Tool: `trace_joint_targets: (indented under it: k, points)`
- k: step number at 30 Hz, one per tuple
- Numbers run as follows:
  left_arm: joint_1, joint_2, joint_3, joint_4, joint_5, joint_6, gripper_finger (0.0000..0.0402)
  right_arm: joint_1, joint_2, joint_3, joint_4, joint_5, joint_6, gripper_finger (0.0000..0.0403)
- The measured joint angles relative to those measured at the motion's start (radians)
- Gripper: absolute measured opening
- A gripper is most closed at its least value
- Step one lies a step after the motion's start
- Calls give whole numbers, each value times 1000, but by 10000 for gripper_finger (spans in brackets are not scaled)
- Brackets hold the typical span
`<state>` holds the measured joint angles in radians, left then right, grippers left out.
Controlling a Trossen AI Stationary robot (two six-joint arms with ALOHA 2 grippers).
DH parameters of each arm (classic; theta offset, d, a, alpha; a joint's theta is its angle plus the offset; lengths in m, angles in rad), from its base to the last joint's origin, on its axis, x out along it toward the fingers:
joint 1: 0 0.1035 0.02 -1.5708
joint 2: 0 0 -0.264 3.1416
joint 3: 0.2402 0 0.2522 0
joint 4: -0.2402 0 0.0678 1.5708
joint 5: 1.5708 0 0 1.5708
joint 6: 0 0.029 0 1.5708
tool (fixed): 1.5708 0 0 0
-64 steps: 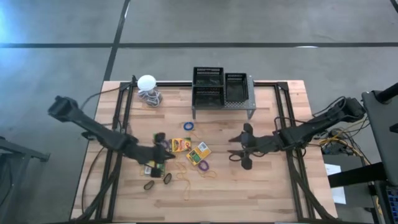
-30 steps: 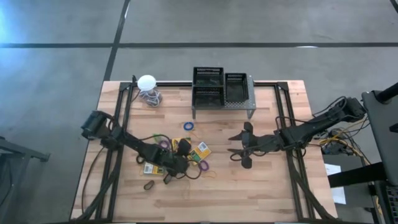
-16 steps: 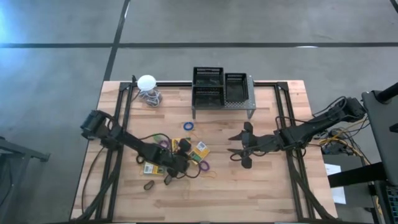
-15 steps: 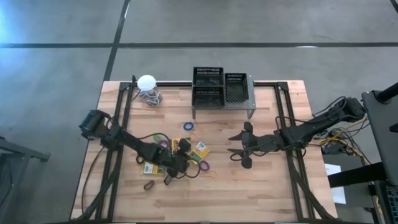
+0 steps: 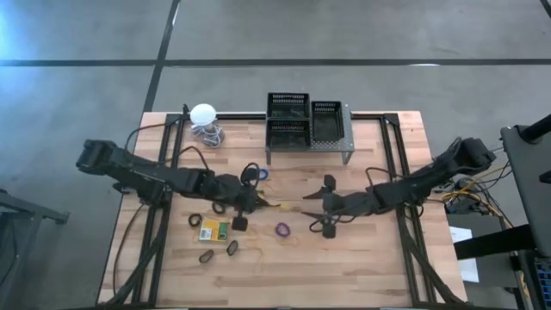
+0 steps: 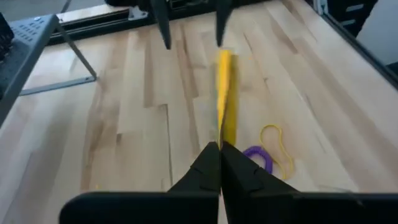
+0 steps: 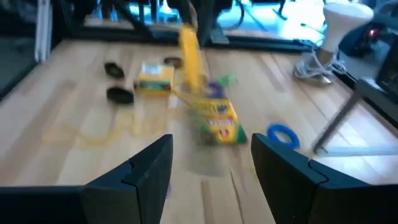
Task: Pick & Place Office Desk Supplies
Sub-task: Put the bottom right yellow crayon box into the right black bin
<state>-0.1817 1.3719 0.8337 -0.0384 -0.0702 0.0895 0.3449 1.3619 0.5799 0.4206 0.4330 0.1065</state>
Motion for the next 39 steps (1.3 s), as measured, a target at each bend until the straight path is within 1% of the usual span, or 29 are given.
trace_joint_targets:
  k: [3, 7, 11, 17, 21, 25, 28, 30, 32, 35, 37, 39]
  points:
    - [0, 0, -1, 0, 4, -10, 2, -28, 37, 17, 34, -8, 40, 215]
    - [1, 5, -3, 2, -1, -21, 4, -74, 55, 64, -20, -110, 73, 215]
    - [2, 10, -3, 8, -29, -62, 5, -102, 75, 124, -60, -197, 28, 225]
    - [5, 17, -3, 16, -69, -124, 5, -108, 139, 239, -166, -209, -19, 242]
    - [5, 16, -3, 25, -71, -125, 6, -113, 201, 326, -261, -194, -24, 236]
    - [5, 16, -1, 46, -72, -127, 6, -120, 265, 394, -318, -191, -24, 203]
    - [5, 16, -2, 49, -74, -133, 9, -124, 291, 424, -321, -201, -1, 158]
    - [8, 16, -1, 52, -79, -144, 19, -124, 299, 429, -325, -207, 25, 123]
    - [9, 16, -1, 63, -79, -146, 38, -124, 302, 418, -330, -207, 53, 87]
    - [9, -4, 5, 64, -79, -146, 79, -124, 298, 384, -325, -199, 86, 40]
    - [9, -31, 7, 60, -76, -146, 106, -123, 282, 346, -278, -190, 100, 18]
    - [10, -61, 7, 50, -75, -146, 129, -123, 257, 306, -209, -173, 104, 11]
